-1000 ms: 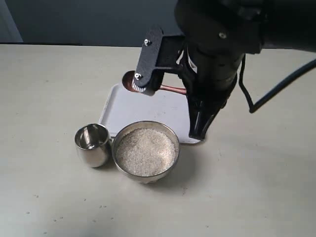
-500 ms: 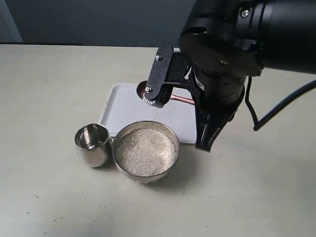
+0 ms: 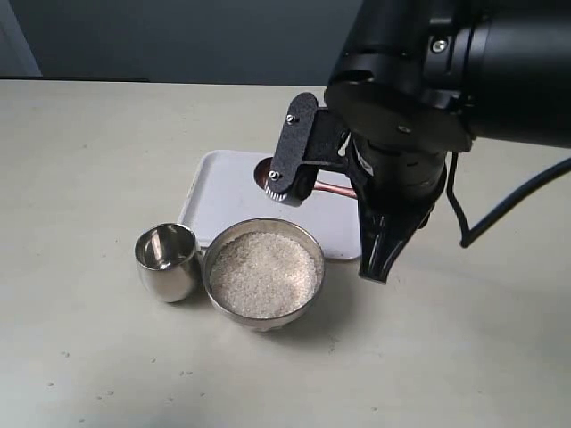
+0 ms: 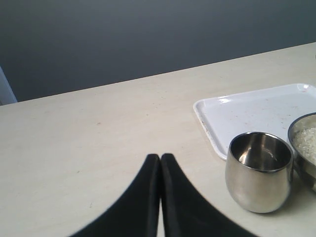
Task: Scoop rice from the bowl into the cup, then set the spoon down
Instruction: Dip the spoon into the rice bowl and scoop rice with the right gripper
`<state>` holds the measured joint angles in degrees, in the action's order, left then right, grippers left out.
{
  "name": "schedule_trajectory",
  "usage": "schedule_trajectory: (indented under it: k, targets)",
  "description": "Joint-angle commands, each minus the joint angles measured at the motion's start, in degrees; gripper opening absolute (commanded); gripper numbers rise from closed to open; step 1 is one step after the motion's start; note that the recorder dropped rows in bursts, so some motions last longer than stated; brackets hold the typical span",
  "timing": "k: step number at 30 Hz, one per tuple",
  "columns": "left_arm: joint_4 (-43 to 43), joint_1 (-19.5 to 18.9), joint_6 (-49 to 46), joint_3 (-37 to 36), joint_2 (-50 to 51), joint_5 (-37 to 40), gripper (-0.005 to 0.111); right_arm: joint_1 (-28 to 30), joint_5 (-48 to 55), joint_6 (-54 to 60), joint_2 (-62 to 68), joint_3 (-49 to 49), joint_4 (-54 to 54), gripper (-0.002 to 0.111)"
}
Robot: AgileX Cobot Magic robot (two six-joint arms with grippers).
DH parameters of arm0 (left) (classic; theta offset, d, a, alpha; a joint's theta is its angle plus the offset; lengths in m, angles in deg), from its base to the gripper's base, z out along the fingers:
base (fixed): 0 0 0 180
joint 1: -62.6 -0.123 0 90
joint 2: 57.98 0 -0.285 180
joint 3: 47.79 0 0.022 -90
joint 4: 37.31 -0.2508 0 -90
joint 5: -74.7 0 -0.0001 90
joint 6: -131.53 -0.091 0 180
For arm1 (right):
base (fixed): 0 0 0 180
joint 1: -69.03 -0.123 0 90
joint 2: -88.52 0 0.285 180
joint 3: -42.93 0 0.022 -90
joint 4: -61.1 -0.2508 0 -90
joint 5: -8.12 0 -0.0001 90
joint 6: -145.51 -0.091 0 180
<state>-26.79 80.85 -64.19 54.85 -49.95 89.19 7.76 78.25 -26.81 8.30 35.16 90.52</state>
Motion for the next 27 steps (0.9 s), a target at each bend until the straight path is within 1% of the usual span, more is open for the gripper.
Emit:
schedule_trajectory:
  k: [1, 6, 14, 17, 27]
  targets:
    - [0.0, 0.3, 0.2, 0.1, -0.2, -0.7, 0.001, 0.2, -0.2, -0.1, 0.0, -0.1, 0.8, -0.001]
    - [0.0, 0.3, 0.2, 0.1, -0.2, -0.7, 0.001, -0.1, -0.2, -0.1, 2.6, -0.1, 0.2, -0.001]
    - [0.0, 0.3, 0.2, 0.1, -0.2, -0.7, 0.001, -4.7, -0.2, 0.0, 4.7, -0.1, -2.3, -0.001]
    - [-0.1, 0.3, 0.2, 0.1, -0.2, -0.7, 0.001, -6.1, -0.2, -0.1, 5.3, -0.1, -1.7, -0.001]
    - [-0.1, 0.3, 0.2, 0.1, -0.2, -0.7, 0.001, -6.2, -0.2, -3.4, 8.6, -0.2, 1.7, -0.001]
